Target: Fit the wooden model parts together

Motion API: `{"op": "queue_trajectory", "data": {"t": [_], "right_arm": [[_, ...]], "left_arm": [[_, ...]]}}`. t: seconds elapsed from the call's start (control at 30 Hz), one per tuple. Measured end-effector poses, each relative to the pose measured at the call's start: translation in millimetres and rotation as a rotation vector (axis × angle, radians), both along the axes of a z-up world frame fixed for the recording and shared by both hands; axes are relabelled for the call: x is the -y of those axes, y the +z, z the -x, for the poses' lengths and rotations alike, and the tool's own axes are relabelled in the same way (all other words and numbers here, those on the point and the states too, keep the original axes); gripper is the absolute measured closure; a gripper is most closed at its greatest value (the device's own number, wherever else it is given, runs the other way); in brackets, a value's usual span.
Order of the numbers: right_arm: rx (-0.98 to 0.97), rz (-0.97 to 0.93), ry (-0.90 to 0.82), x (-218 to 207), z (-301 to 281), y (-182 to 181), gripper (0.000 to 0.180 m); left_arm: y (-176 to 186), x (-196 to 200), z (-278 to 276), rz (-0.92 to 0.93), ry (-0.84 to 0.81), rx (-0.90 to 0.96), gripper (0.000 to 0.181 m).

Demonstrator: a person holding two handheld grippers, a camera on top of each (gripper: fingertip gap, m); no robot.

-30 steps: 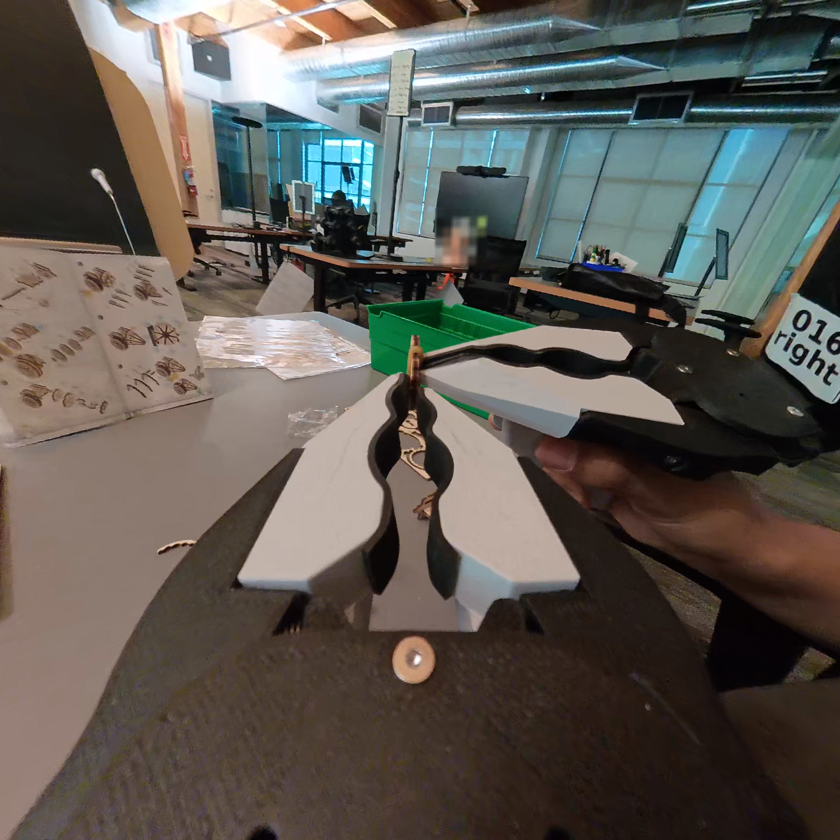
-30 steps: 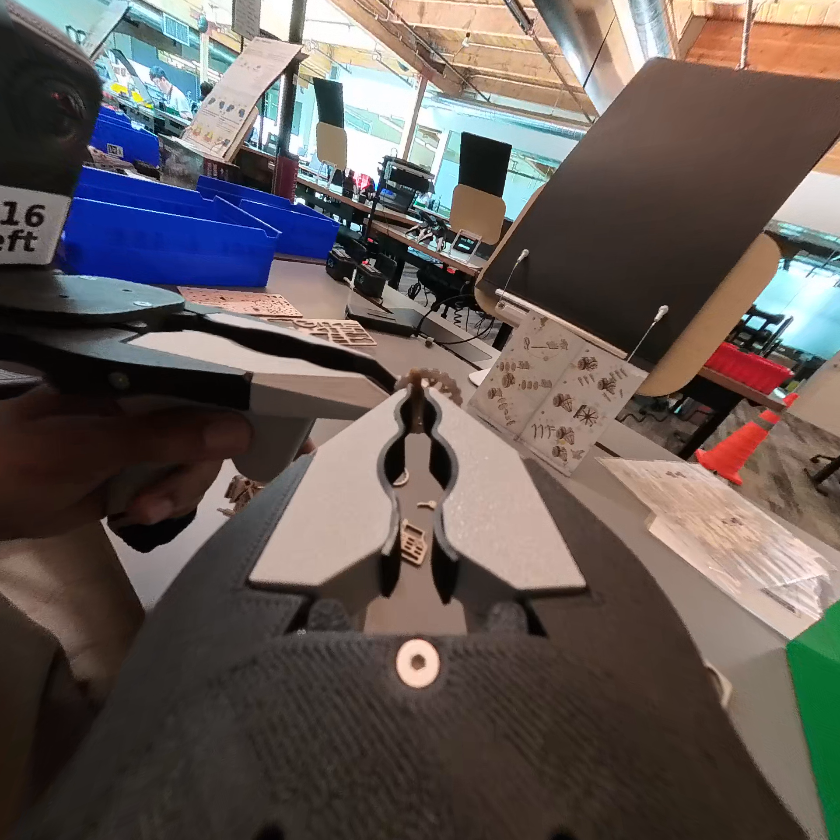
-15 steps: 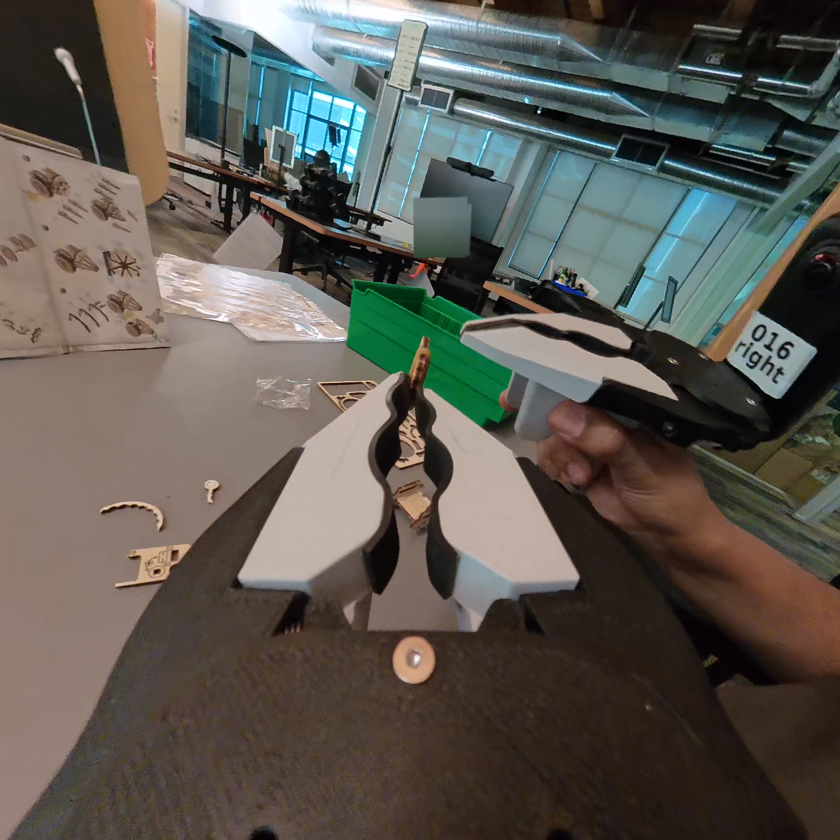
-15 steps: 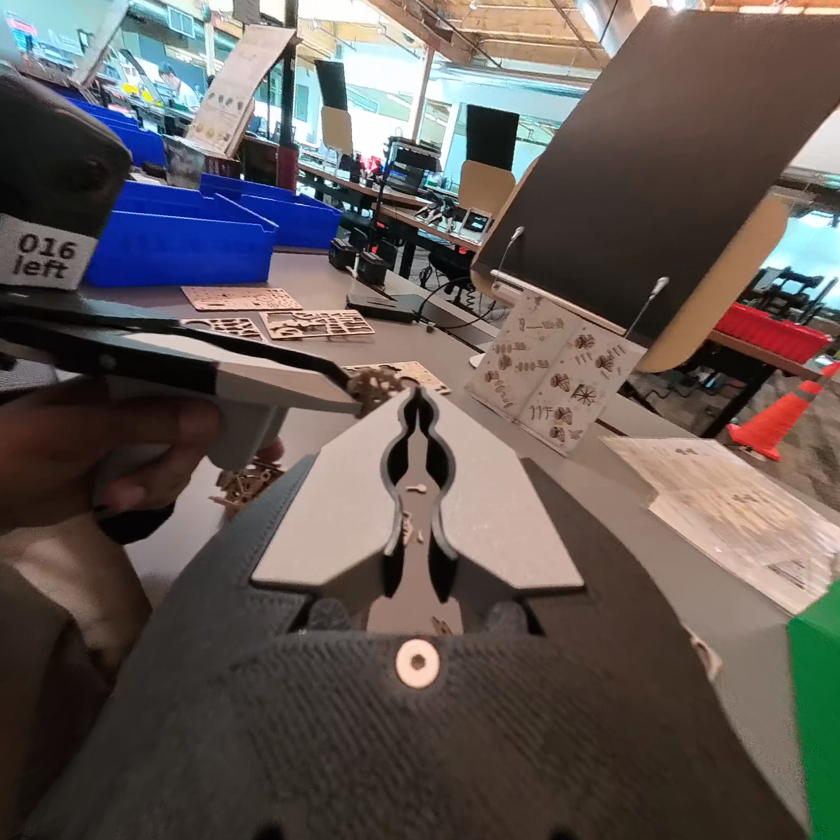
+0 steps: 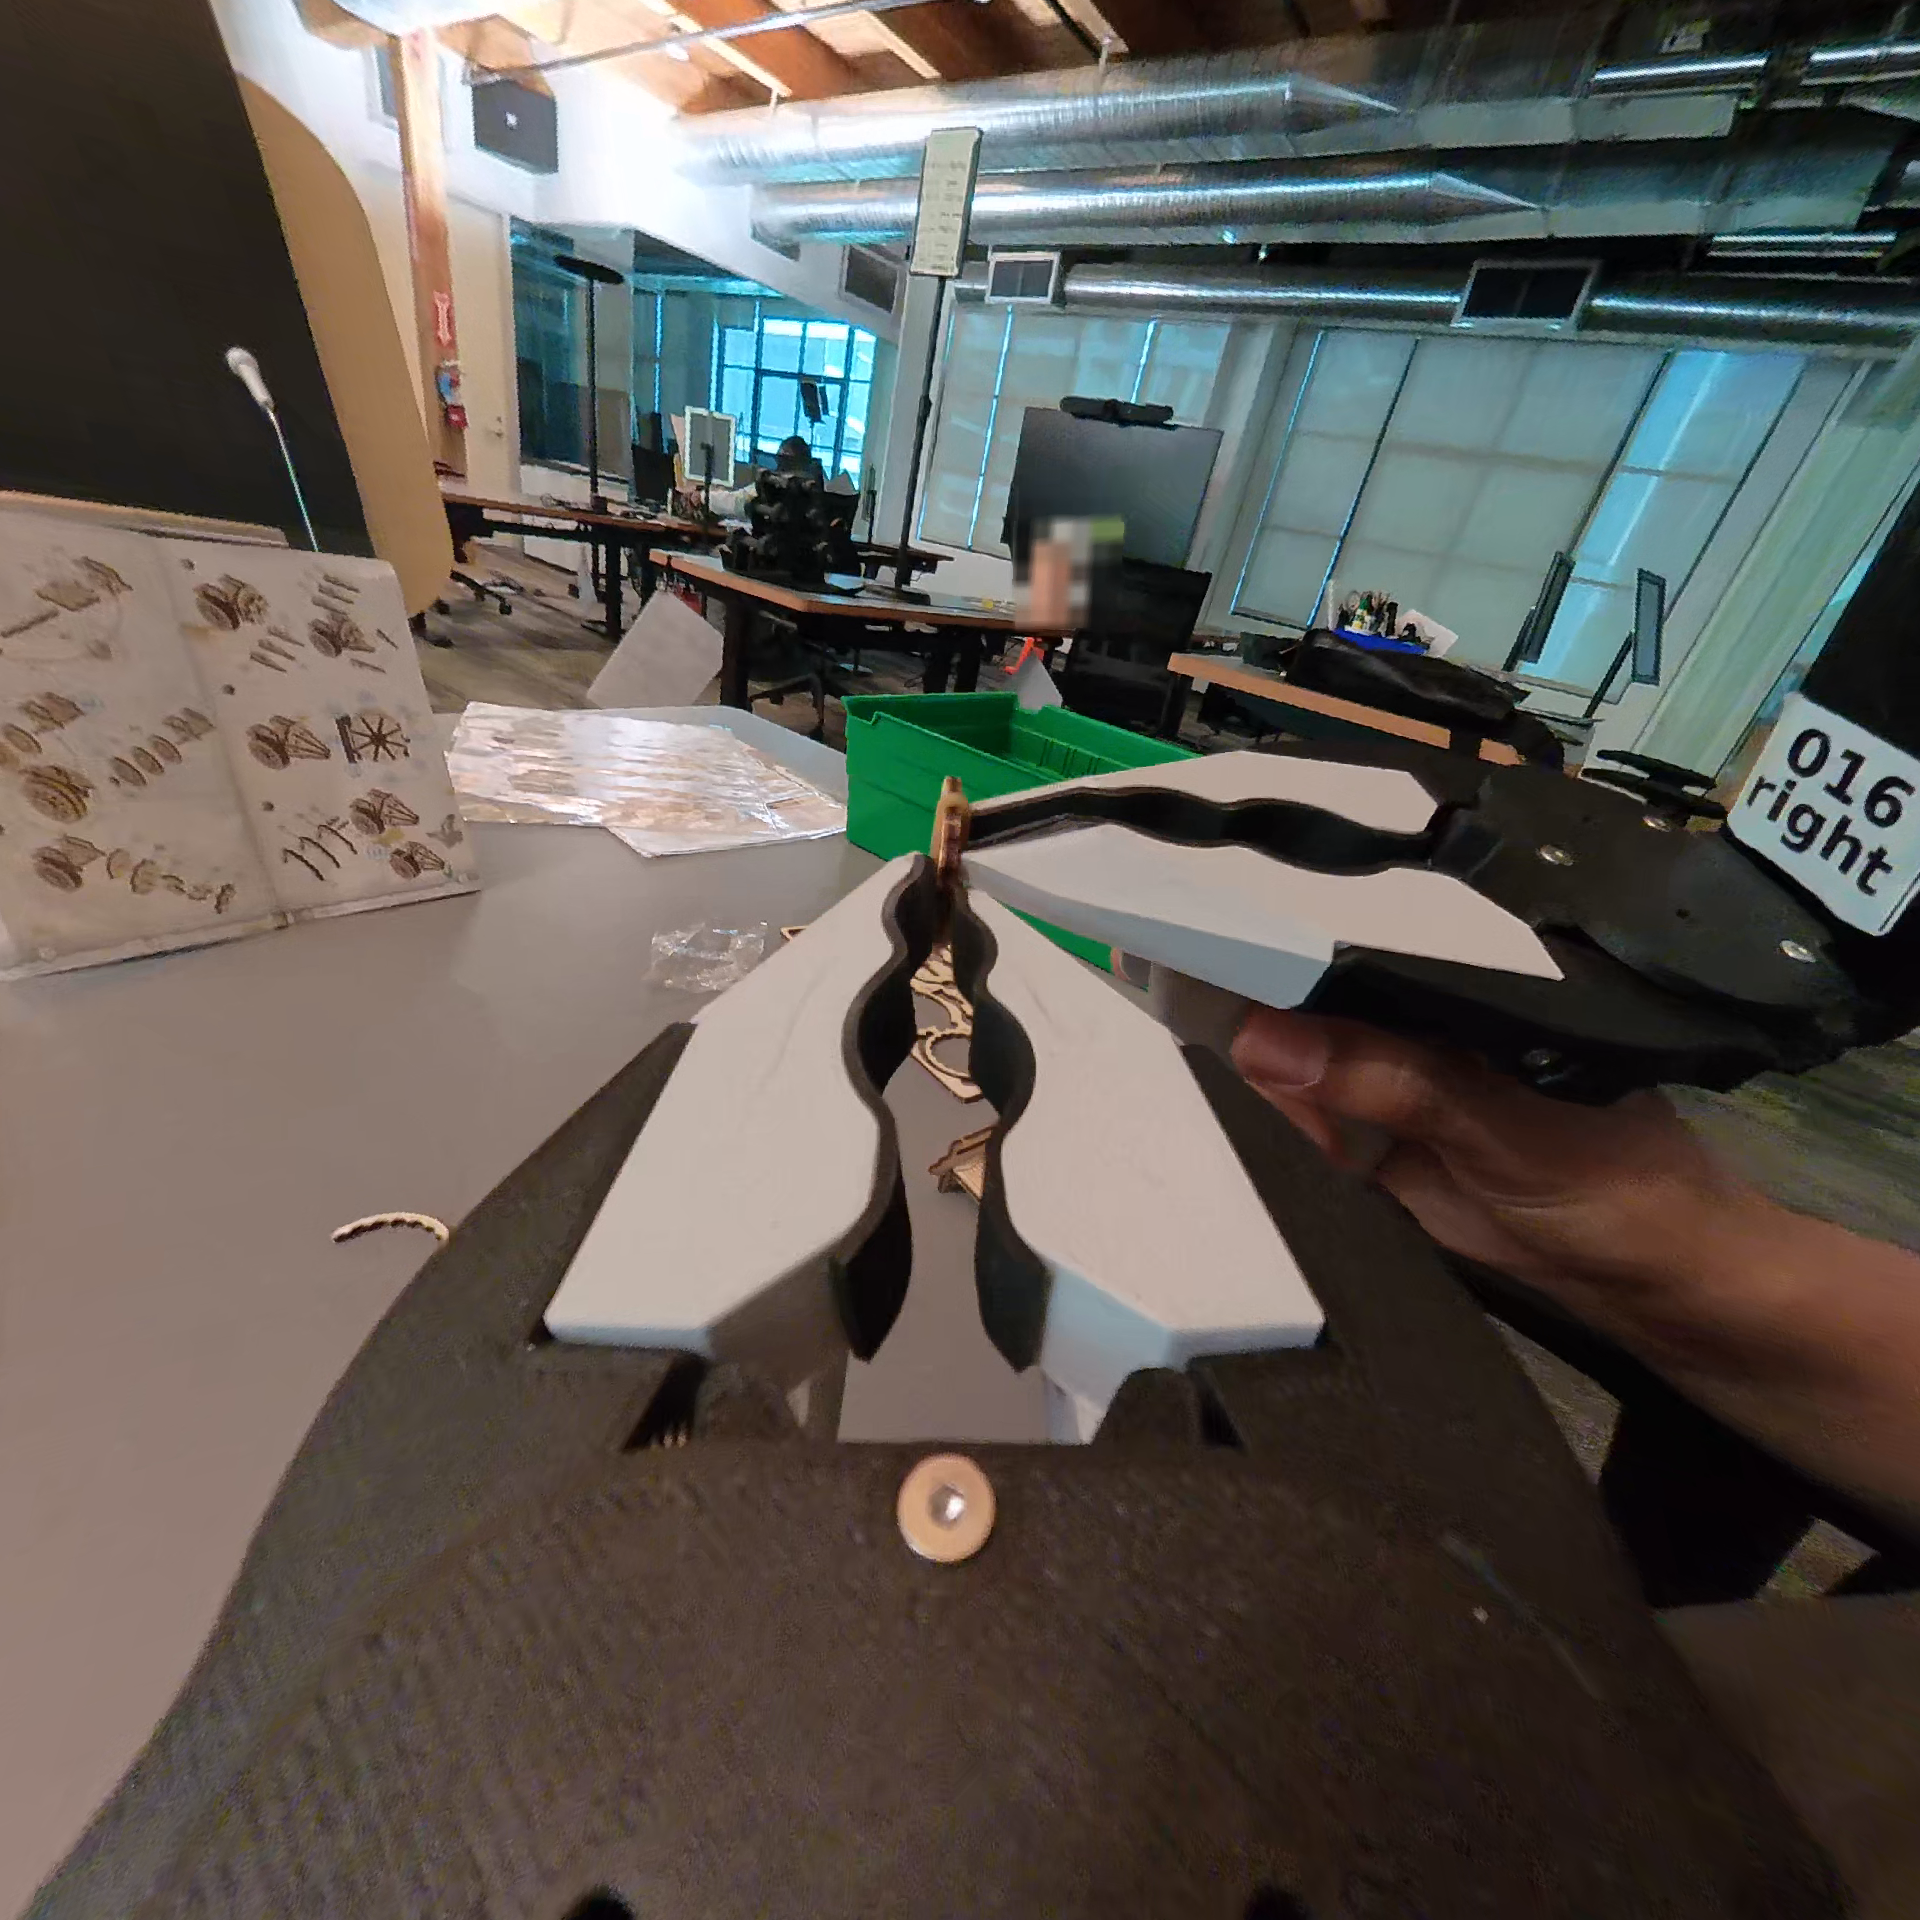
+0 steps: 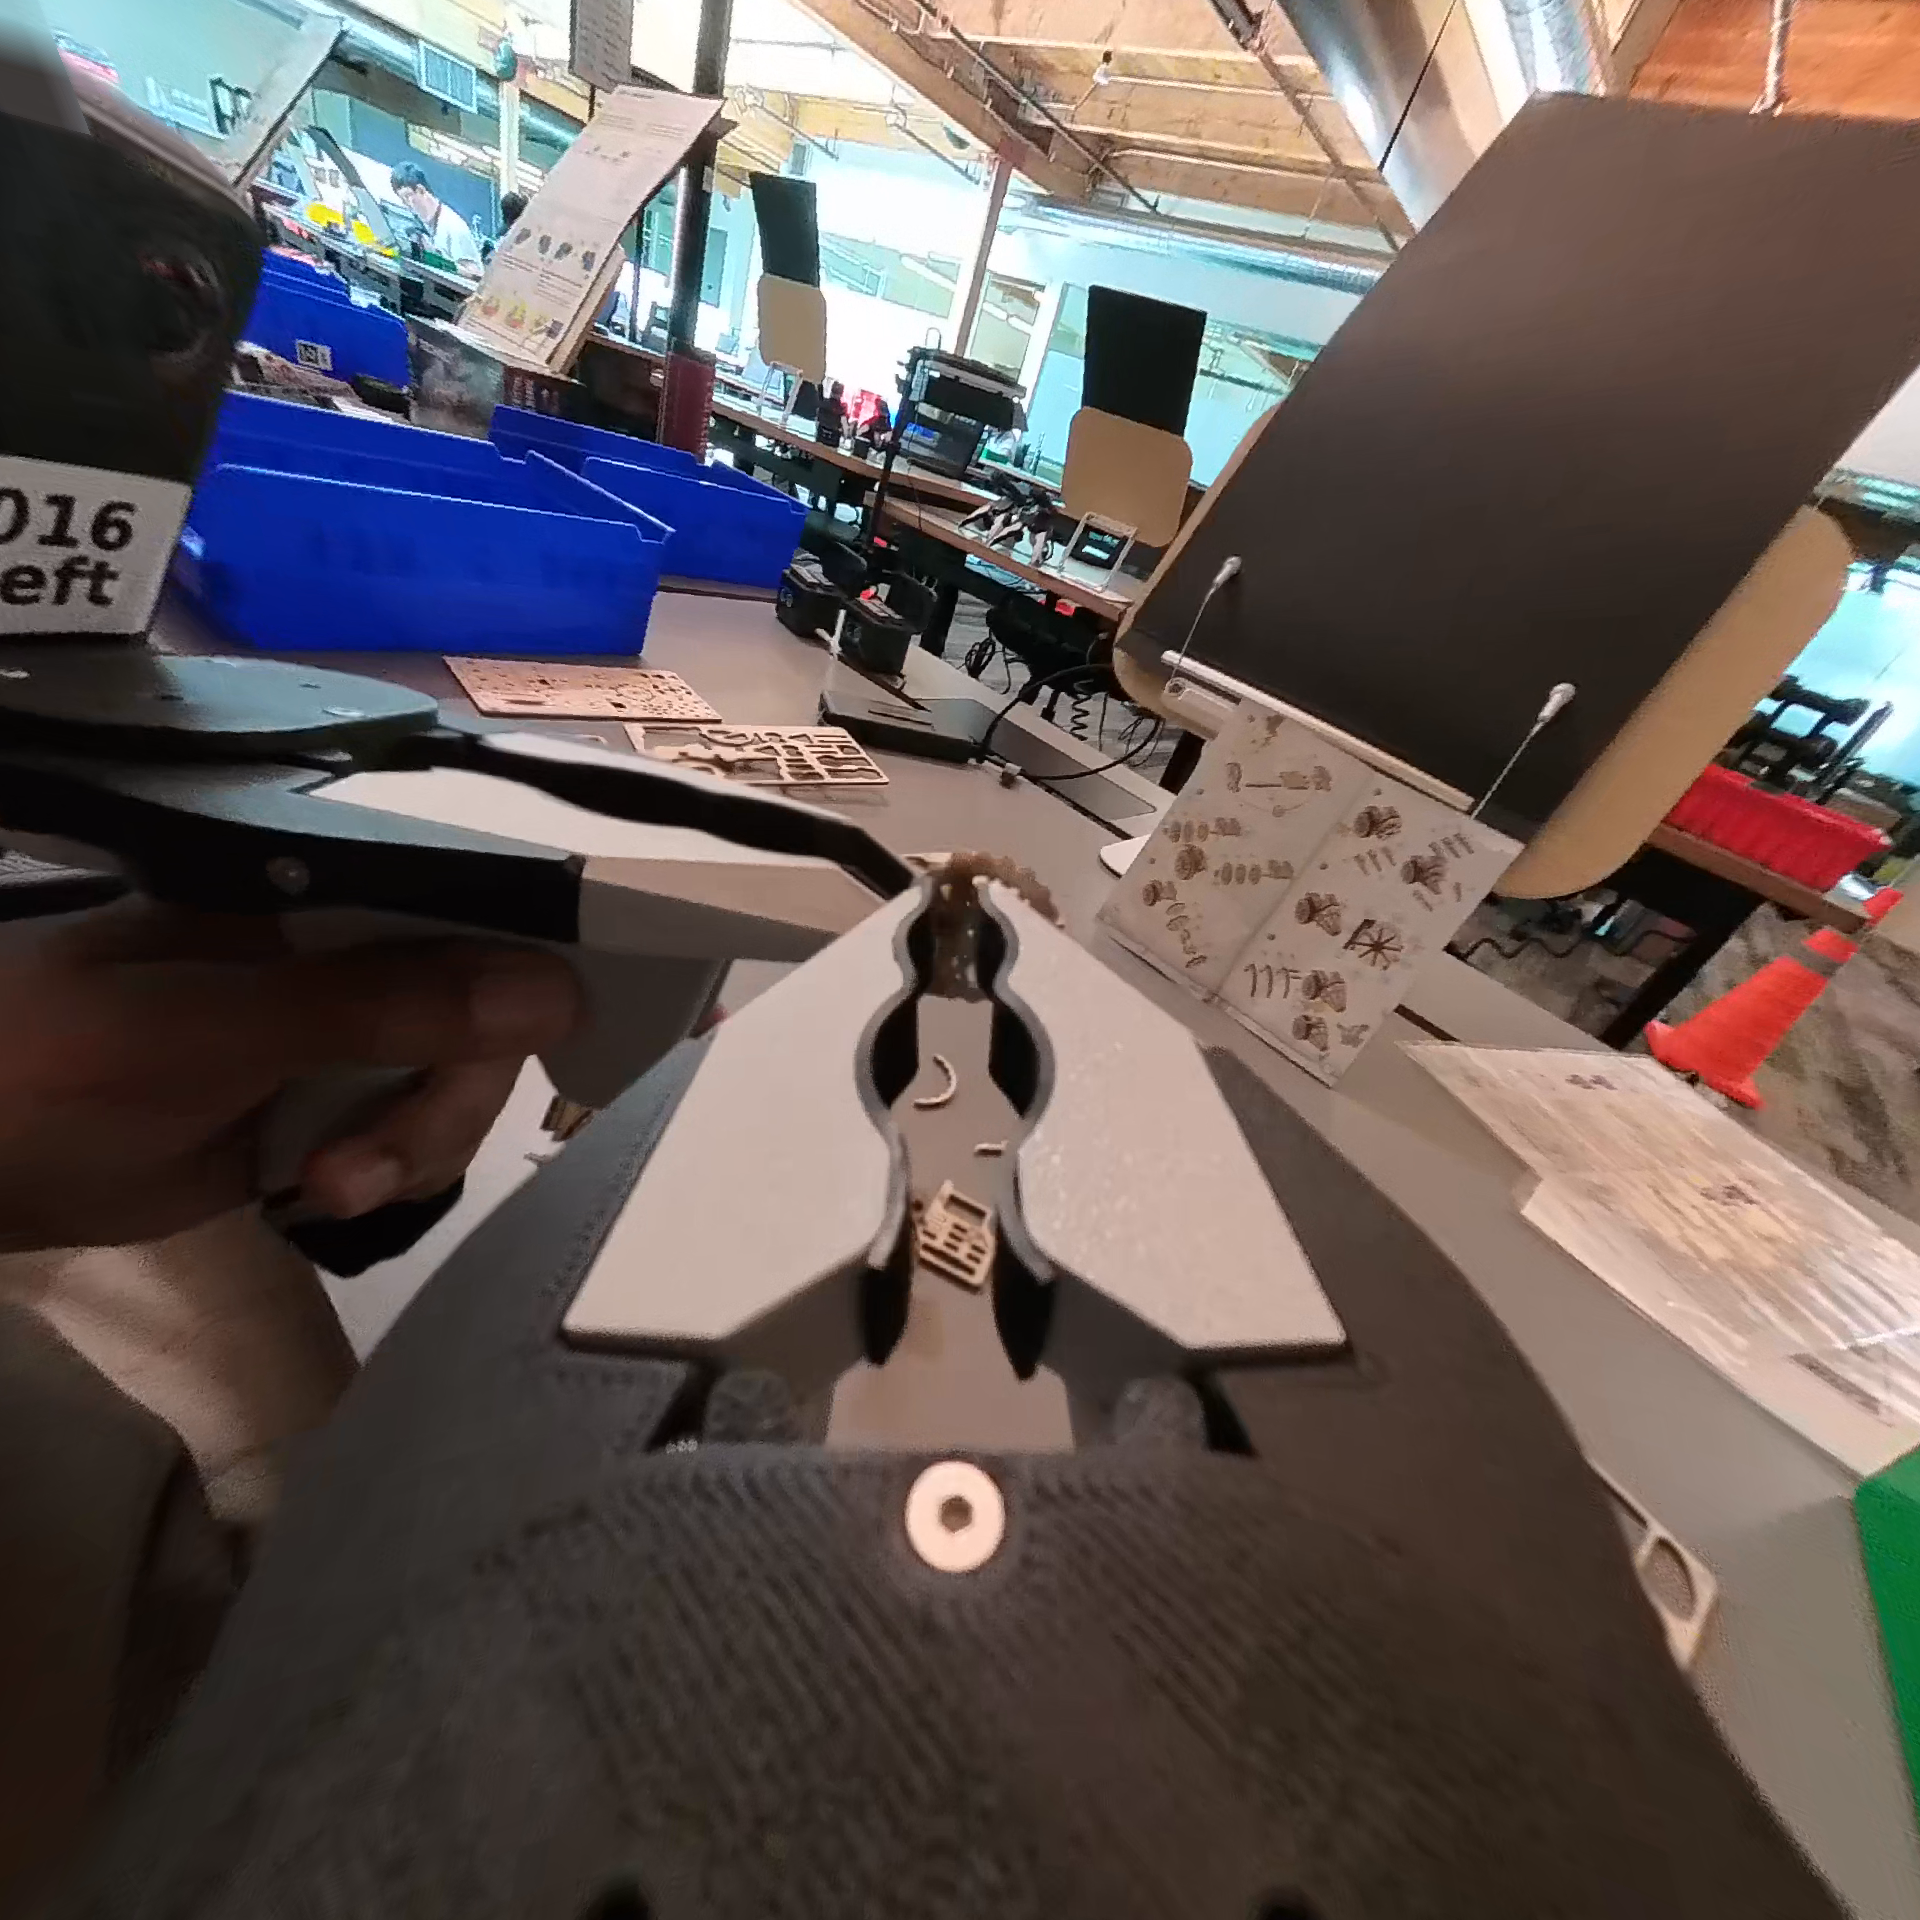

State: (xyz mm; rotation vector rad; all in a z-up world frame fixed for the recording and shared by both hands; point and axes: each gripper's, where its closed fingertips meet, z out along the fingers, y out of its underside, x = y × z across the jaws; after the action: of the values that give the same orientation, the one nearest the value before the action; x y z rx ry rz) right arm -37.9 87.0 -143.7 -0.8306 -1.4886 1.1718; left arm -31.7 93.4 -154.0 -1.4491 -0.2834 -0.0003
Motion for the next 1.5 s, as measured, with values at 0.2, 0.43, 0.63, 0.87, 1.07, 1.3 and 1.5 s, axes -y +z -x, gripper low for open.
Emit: {"op": "queue_trajectory", "data": {"t": [0.2,0.43,0.63,0.87,1.07,1.3,1.5], "right_arm": [[-0.036,-0.001,0.003,-0.2,-3.0,5.2,0.177],[0.044,0.129,0.069,-3.3,-3.6,5.9,0.18],[0.075,0.072,0.031,-8.7,-2.2,2.8,0.18],[0.008,0.167,0.036,-24.9,-6.2,16.5,0.18],[0.175,0.34,0.013,-25.0,12.9,-14.1,0.099],[0.187,0.357,0.055,-24.8,16.1,-20.1,0.106],[0.176,0.322,0.061,-19.3,15.6,-25.9,0.132]], "left_arm": [[5.4,2.1,-3.5,-0.007,0.012,-0.07,0.179],[7.1,2.6,-3.6,-0.022,-0.022,-0.032,0.179],[4.7,2.1,-2.2,-0.013,-0.02,-0.021,0.179],[1.3,3.2,7.0,-0.031,-0.035,0.094,0.179],[-7.3,4.8,24.4,-0.11,-0.09,0.321,0.18],[-12.0,7.1,34.5,-0.199,-0.201,0.562,0.18],[-12.7,5.0,30.1,-0.229,-0.259,0.656,0.18]]}}
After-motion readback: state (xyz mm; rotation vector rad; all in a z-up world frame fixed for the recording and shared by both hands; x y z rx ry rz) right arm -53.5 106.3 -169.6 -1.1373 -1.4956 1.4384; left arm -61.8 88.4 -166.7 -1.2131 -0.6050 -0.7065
